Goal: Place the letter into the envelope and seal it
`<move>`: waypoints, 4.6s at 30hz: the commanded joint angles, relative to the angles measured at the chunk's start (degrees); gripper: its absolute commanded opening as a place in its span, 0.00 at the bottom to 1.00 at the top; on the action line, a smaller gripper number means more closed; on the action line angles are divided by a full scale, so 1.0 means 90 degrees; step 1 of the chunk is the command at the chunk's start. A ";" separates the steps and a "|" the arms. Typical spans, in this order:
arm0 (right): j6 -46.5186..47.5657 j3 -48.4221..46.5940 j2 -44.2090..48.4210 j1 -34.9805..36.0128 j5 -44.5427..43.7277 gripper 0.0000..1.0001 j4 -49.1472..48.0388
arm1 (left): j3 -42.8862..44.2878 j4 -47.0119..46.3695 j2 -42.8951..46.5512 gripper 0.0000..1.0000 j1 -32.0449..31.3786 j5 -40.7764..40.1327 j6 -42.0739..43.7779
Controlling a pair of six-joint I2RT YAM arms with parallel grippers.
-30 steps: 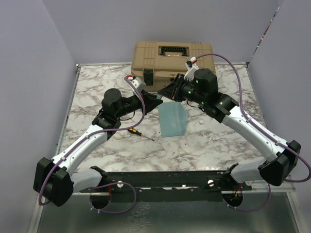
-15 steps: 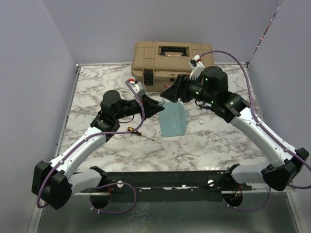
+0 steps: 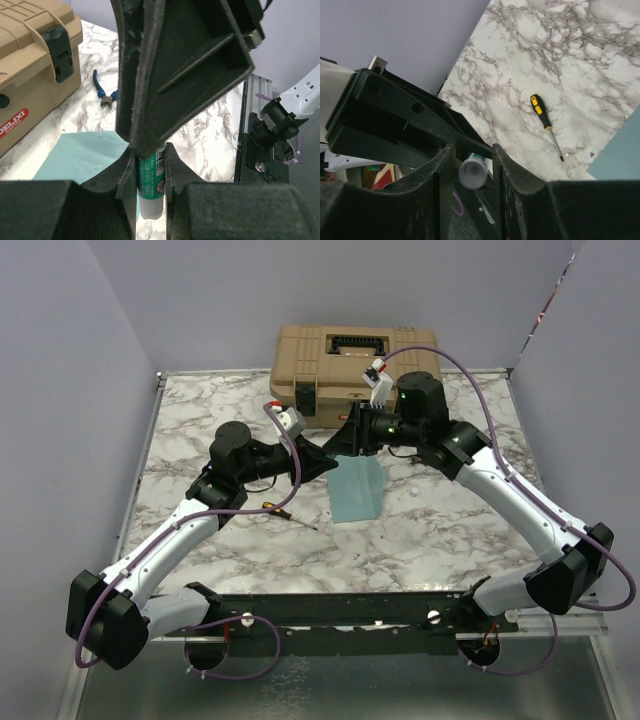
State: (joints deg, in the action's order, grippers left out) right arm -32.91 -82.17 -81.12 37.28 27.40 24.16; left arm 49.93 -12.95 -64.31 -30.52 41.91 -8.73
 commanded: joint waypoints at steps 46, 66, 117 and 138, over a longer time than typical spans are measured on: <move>-0.0551 0.0226 0.0460 -0.0012 0.0674 0.11 -0.0465 | -0.0081 0.0818 0.0708 0.40 -0.0019 -0.0124 0.0121; -0.0426 0.0261 0.0108 -0.0011 0.1575 0.52 -0.0549 | -0.0041 0.0563 0.0363 0.07 -0.0012 0.0038 0.0207; 0.1570 0.1569 -0.0137 -0.0001 -0.4242 0.01 0.0109 | -0.1046 0.0092 0.0891 0.81 -0.0021 -0.2544 -0.2683; 0.0666 0.2934 -0.0581 0.0145 -0.3893 0.01 -0.1100 | -0.0094 -0.2404 -0.4105 0.14 -0.0036 -0.2931 -0.3746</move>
State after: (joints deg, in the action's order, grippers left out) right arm -26.83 -53.45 -83.79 38.20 -6.15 15.92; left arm 45.56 -27.70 -95.68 -30.76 13.91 -39.07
